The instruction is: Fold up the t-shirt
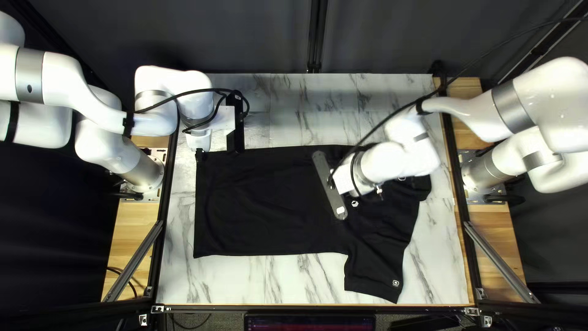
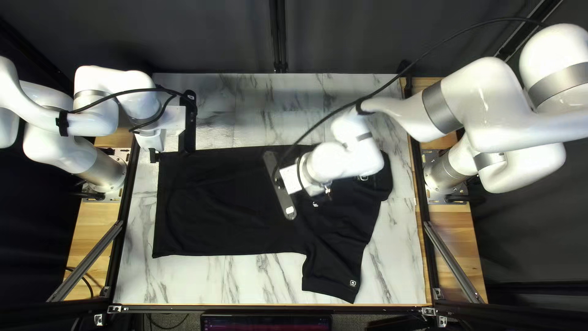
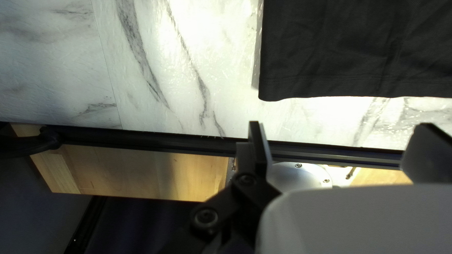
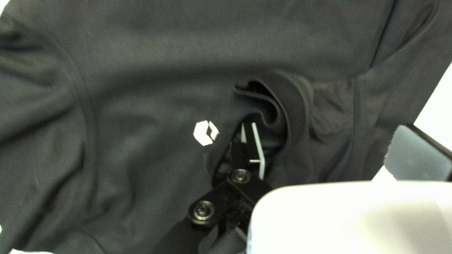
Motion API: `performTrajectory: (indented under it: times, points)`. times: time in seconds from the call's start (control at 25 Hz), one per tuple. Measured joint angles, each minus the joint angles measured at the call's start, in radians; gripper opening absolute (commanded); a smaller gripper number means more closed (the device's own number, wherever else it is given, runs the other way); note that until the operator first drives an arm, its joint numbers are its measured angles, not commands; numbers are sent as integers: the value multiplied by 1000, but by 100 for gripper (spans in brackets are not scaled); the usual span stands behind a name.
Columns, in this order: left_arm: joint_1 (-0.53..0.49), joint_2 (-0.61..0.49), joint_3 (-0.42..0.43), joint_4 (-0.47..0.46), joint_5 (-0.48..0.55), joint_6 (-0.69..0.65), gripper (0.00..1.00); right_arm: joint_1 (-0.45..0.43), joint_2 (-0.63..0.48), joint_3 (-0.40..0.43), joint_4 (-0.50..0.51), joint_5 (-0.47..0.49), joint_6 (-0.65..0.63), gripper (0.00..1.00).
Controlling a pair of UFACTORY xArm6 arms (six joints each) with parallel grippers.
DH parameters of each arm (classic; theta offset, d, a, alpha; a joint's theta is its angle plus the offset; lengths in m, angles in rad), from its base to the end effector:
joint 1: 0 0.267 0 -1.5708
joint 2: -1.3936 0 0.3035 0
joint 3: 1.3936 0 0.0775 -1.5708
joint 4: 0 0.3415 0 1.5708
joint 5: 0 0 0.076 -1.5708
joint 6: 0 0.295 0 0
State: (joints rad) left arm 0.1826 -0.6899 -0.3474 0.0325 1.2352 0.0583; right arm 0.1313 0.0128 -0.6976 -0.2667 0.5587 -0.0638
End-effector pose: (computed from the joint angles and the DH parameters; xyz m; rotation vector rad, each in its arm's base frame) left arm 0.1963 0.0446 0.1205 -3.1156 -0.1724 0.3131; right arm 0.4477 0.0347 0.0685 2.9212 0.6116 0.1950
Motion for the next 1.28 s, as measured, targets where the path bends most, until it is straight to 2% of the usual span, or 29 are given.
performTrajectory:
  times: [0.28,0.48,0.68,0.92,1.28]
  points:
    - [0,0,0,0,0,0,100,7,7,-9,4,5,2,100]
    - [0,0,0,0,0,0,100,74,130,-175,-2,122,107,100]
    - [0,0,0,0,0,0,100,95,198,-230,-15,175,212,100]
    - [0,0,0,0,0,0,100,96,217,-209,-13,175,267,100]
    - [0,0,0,0,0,0,100,54,231,-179,-16,163,258,100]
